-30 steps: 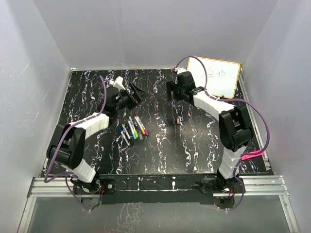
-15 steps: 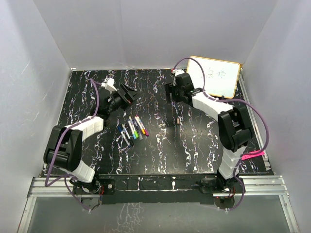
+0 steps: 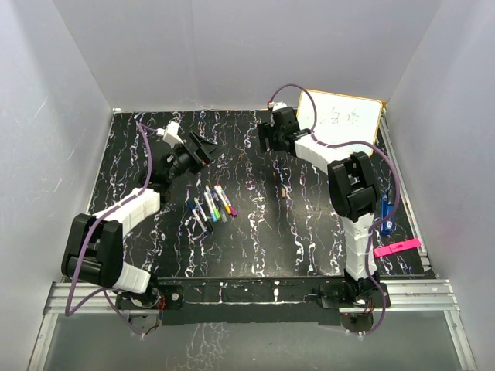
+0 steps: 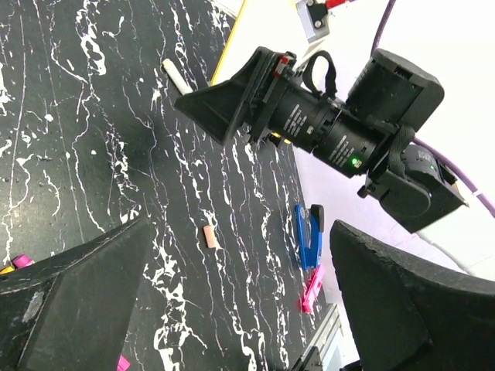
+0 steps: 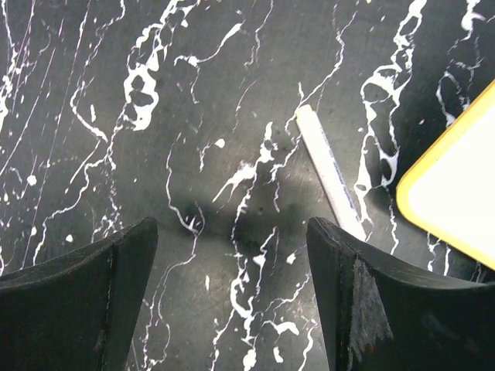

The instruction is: Open the pen caps

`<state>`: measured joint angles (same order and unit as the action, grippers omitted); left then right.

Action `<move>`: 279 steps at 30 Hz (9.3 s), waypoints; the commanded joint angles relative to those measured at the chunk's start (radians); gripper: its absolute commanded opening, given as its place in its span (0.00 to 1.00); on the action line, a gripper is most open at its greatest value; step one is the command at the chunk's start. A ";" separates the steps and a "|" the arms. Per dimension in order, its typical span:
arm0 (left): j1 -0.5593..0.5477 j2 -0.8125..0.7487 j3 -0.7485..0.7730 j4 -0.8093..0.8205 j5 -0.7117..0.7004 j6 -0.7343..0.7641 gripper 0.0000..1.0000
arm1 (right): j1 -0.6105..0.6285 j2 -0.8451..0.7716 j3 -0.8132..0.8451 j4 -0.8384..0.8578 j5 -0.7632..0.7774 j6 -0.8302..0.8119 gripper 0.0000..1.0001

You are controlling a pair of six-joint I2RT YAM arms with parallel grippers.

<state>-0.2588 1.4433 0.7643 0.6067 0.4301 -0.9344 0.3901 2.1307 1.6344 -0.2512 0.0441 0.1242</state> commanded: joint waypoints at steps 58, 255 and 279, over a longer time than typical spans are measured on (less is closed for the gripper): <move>-0.001 -0.067 -0.049 -0.024 -0.016 0.048 0.99 | -0.054 0.130 0.050 0.252 -0.008 0.111 0.80; 0.115 -0.084 -0.185 0.207 0.182 -0.016 0.98 | 0.377 -0.455 -0.467 0.282 -0.041 0.049 0.00; -0.048 0.172 -0.061 0.318 0.177 -0.041 0.60 | 0.377 -0.500 -0.489 0.319 -0.164 0.069 0.00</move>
<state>-0.2985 1.6127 0.6643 0.8703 0.5922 -0.9825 0.7654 1.6840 1.1599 0.0044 -0.1028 0.1898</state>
